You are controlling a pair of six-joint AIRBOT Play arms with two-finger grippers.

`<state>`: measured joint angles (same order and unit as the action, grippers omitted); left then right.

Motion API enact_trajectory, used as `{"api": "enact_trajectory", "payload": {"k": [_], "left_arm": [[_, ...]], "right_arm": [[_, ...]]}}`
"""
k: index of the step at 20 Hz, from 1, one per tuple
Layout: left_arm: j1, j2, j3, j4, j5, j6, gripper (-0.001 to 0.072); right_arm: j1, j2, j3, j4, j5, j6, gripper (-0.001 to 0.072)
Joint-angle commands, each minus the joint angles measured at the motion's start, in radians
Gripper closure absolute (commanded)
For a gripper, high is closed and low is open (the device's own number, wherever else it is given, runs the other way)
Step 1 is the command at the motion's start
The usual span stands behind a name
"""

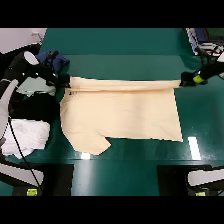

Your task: Fold the shirts.

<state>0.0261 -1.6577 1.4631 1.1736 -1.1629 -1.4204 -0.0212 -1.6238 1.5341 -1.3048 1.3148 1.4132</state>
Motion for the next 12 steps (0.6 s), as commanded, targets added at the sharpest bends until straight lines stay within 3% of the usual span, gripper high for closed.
{"api": "enact_trajectory", "payload": {"k": [1,2,6,12], "left_arm": [[-0.007,0.009,-0.076,0.027,-0.007,-0.047,0.0250],[-0.005,0.023,-0.076,0.024,-0.026,-0.049,0.0201],[-0.003,0.200,-0.137,0.142,-0.108,-0.050,0.0230],[-0.003,0.622,-0.675,0.093,-0.102,-0.107,0.0230]], "right_arm": [[0.001,0.058,-0.161,0.014,-0.056,0.000,0.0437],[-0.001,0.069,-0.172,0.044,-0.054,0.000,0.0315],[-0.069,0.212,-0.241,0.138,0.006,-0.039,0.0316],[-0.170,0.479,-0.478,0.268,0.071,-0.116,0.0316]]}}
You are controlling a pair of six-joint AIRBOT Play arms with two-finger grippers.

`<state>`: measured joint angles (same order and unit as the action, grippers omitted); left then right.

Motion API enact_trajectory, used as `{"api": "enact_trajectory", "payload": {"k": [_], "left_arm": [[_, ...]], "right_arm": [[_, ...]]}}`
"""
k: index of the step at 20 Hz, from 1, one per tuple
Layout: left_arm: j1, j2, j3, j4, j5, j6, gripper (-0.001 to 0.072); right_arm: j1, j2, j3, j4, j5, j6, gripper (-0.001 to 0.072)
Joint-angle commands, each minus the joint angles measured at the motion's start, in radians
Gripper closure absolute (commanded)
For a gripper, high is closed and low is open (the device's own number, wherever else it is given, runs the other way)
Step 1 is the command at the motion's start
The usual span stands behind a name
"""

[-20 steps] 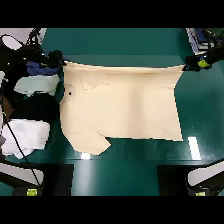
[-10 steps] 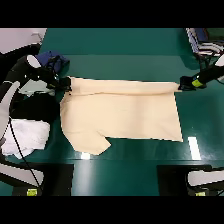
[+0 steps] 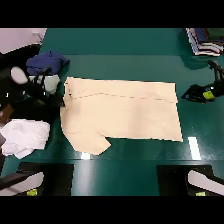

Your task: Fold the shirts.

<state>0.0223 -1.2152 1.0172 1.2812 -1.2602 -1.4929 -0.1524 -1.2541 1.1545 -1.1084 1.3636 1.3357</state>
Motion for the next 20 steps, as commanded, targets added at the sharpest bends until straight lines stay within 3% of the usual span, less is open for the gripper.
{"api": "enact_trajectory", "payload": {"k": [1,5,11,14,15,16,17,20], "left_arm": [[0.001,0.235,-0.310,-0.020,-0.004,-0.052,0.0230],[0.001,0.391,-0.544,-0.092,0.057,-0.089,0.0230],[-0.011,0.396,-0.674,-0.317,0.279,-0.040,0.0231],[-0.076,0.396,-0.682,-0.358,0.311,-0.034,0.0234],[-0.083,0.397,-0.682,-0.358,0.305,-0.035,0.0387],[-0.083,0.397,-0.680,-0.355,0.298,-0.034,0.0617],[-0.083,0.397,-0.671,-0.344,0.290,-0.034,0.0680],[-0.083,0.397,-0.601,-0.315,0.218,-0.033,0.0681]], "right_arm": [[-0.039,0.137,-0.122,0.069,0.019,-0.040,0.0316],[-0.039,0.209,-0.172,0.069,0.016,-0.044,0.0316],[-0.039,0.235,-0.174,0.069,0.017,-0.045,0.0316],[-0.042,0.235,-0.175,0.066,0.021,-0.045,0.0317],[-0.055,0.235,-0.176,0.066,0.030,-0.046,0.0317],[-0.074,0.235,-0.177,0.060,0.040,-0.046,0.0317],[-0.103,0.235,-0.179,0.057,0.057,-0.046,0.0317],[-0.208,0.244,-0.237,-0.040,0.108,-0.046,0.0317]]}}
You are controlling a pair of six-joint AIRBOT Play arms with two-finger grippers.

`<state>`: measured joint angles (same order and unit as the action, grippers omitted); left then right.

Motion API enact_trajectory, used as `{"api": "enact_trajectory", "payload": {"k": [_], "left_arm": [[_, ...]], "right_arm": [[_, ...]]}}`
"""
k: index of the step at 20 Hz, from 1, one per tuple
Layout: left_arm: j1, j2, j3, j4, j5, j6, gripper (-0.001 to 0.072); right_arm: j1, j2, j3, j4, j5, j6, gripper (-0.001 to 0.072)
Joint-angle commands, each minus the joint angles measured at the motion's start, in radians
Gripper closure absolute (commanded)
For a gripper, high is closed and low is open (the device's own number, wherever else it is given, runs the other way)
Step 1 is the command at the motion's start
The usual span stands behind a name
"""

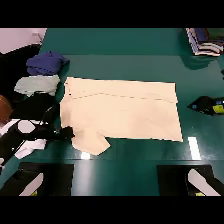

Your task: Fold the shirts.

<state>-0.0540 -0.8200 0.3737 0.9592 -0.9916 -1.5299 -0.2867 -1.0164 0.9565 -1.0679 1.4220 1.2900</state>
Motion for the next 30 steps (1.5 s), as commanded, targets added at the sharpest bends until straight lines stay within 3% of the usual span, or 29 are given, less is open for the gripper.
{"api": "enact_trajectory", "payload": {"k": [1,3,9,14,17,18,22,25,27,30], "left_arm": [[-0.006,0.002,0.074,0.014,-0.078,0.014,0.0681],[-0.006,0.002,0.122,0.014,-0.106,0.031,0.0681],[-0.006,0.002,0.145,0.015,-0.098,0.038,0.0681],[-0.006,0.002,0.146,0.059,-0.122,0.038,0.0680],[-0.006,0.003,0.150,0.113,-0.219,0.037,0.0682],[-0.006,0.003,0.159,0.126,-0.257,0.037,0.0682],[-0.007,0.155,0.170,0.129,-0.389,-0.015,0.0682],[-0.006,0.239,0.245,0.130,-0.441,-0.065,0.0682],[-0.007,0.215,0.307,0.134,-0.418,-0.061,0.0682],[-0.006,0.076,0.380,0.156,-0.270,0.006,0.0682]], "right_arm": [[-0.108,0.007,-0.088,-0.146,0.058,0.000,0.0314],[-0.174,-0.002,-0.212,-0.187,0.046,0.000,0.0196],[-0.159,-0.128,-0.385,-0.057,-0.075,-0.002,0.0220],[-0.011,-0.151,-0.347,-0.059,-0.090,-0.001,0.0363],[0.028,-0.087,-0.346,-0.113,-0.063,-0.002,0.0661],[0.027,-0.054,-0.346,-0.147,-0.033,-0.002,0.0698],[0.024,0.145,-0.345,-0.313,0.135,-0.001,0.0698],[0.029,0.262,-0.294,-0.328,0.171,0.016,0.0699],[0.055,0.260,-0.217,-0.317,0.159,0.021,0.0699],[0.158,0.116,-0.085,-0.312,0.047,0.054,0.0699]]}}
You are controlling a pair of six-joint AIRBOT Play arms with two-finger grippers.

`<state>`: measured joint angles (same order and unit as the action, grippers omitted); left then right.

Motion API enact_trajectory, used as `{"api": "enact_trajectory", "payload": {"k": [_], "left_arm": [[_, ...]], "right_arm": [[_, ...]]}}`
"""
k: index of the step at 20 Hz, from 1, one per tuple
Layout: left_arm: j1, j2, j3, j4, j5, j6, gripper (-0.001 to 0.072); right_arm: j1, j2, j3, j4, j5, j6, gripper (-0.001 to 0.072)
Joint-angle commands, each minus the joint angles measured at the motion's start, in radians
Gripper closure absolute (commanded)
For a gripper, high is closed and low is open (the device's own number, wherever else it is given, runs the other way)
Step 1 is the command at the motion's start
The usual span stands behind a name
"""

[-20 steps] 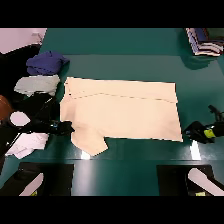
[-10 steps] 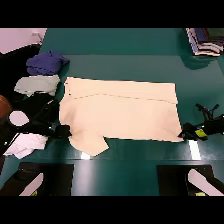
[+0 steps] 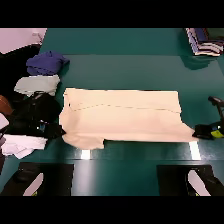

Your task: Fold the shirts.

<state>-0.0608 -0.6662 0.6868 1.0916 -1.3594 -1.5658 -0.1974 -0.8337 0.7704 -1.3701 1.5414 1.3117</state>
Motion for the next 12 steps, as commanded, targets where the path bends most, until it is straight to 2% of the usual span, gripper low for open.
{"api": "enact_trajectory", "payload": {"k": [1,4,8,12], "left_arm": [[0.000,-0.143,0.100,0.043,0.145,0.056,0.0682],[0.000,-0.379,0.256,0.107,0.267,0.081,0.0680],[0.000,-0.684,0.486,0.102,0.345,0.138,0.0680],[0.000,-0.858,0.636,0.101,0.416,0.133,0.0680]], "right_arm": [[0.100,-0.135,0.148,-0.010,-0.112,0.049,0.0699],[0.147,-0.355,0.313,-0.004,-0.163,0.061,0.0699],[0.150,-0.608,0.533,0.082,-0.197,0.061,0.0699],[0.150,-0.777,0.679,0.159,-0.210,0.060,0.0695]]}}
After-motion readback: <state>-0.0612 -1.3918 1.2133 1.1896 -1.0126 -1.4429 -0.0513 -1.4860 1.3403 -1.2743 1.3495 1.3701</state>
